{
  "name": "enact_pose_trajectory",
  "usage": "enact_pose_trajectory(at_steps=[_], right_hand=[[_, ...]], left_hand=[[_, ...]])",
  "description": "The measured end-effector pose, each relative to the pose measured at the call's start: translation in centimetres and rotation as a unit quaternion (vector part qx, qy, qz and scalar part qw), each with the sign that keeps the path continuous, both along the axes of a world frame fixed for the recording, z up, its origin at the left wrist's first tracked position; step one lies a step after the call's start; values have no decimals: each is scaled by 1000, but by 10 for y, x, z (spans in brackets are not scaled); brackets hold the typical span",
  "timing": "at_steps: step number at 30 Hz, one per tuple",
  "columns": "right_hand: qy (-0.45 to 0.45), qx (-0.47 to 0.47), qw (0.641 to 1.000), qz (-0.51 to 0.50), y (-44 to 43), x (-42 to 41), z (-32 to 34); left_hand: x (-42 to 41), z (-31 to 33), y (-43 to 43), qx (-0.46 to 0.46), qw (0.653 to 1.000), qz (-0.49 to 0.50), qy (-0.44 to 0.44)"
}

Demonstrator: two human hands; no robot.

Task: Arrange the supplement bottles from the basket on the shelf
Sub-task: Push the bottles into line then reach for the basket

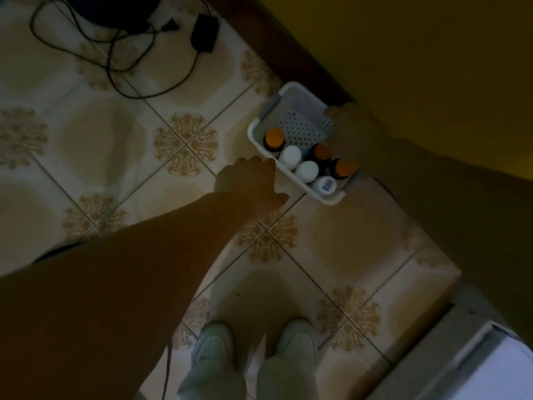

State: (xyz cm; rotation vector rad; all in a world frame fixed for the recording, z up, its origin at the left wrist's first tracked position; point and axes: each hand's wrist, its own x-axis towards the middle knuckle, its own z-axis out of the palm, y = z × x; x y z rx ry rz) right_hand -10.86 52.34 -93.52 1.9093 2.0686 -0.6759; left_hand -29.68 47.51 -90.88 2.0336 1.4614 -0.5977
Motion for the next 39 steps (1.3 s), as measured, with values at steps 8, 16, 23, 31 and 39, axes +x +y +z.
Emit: enact_pose_trajectory(at_steps=[8, 16, 23, 31, 39], right_hand=[[-34, -7, 999, 23, 10, -4, 263], [-88, 51, 995, 20, 16, -13, 547], [-121, 158, 980, 22, -37, -11, 757], [-123, 280, 944, -120, -180, 33, 927], [-196, 302, 872, -332, -396, 98, 1025]], left_hand=[[1, 224, 16, 98, 995, 11, -19], [11, 483, 18, 172, 984, -5, -47], [12, 662, -18, 193, 979, -6, -64], [50, 798, -94, 282, 939, -74, -181], [151, 917, -239, 258, 872, -259, -325]])
